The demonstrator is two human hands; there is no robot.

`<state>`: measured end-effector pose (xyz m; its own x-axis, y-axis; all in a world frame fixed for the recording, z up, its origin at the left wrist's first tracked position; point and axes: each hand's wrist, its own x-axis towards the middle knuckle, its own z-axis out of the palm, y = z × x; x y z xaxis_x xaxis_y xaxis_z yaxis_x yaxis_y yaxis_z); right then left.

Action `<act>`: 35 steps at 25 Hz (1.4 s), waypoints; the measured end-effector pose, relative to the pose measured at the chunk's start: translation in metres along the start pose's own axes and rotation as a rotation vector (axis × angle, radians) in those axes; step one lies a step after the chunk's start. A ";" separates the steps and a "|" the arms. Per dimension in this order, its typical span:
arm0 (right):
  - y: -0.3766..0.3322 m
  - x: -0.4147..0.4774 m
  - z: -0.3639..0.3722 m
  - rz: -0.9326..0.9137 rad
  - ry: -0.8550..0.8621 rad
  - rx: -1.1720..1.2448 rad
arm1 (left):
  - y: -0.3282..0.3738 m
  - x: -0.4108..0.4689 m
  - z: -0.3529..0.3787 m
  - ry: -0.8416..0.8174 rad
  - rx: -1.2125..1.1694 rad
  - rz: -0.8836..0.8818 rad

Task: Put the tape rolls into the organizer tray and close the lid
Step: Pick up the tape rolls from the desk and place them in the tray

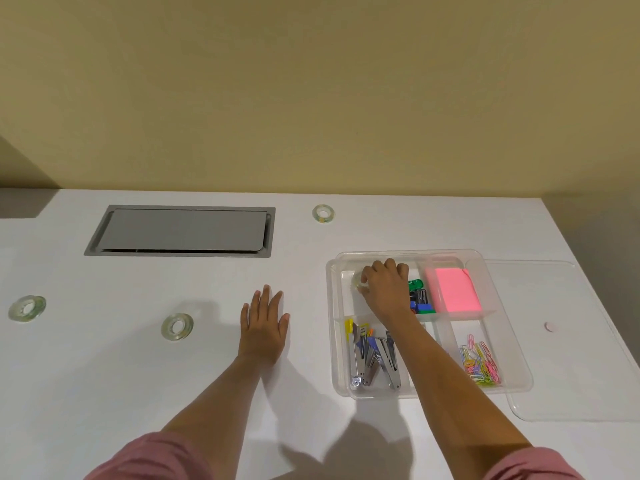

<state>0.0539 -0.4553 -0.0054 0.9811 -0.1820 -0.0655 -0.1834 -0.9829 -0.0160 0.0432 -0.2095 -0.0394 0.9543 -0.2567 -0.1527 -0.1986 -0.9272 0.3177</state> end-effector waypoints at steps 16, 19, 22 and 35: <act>-0.009 0.004 -0.017 0.127 0.113 0.202 | -0.004 0.006 0.004 -0.010 0.020 -0.003; -0.005 0.026 -0.039 0.185 0.229 0.384 | -0.005 0.014 0.005 -0.005 0.040 0.011; -0.002 0.054 -0.055 0.177 0.239 0.480 | -0.005 0.025 0.005 -0.008 0.072 0.037; -0.043 0.149 -0.026 0.080 -0.058 0.362 | -0.004 0.084 0.016 0.011 0.084 0.129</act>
<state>0.2101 -0.4410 0.0115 0.9597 -0.2456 -0.1367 -0.2791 -0.8905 -0.3594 0.1209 -0.2312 -0.0682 0.9220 -0.3728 -0.1049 -0.3375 -0.9063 0.2546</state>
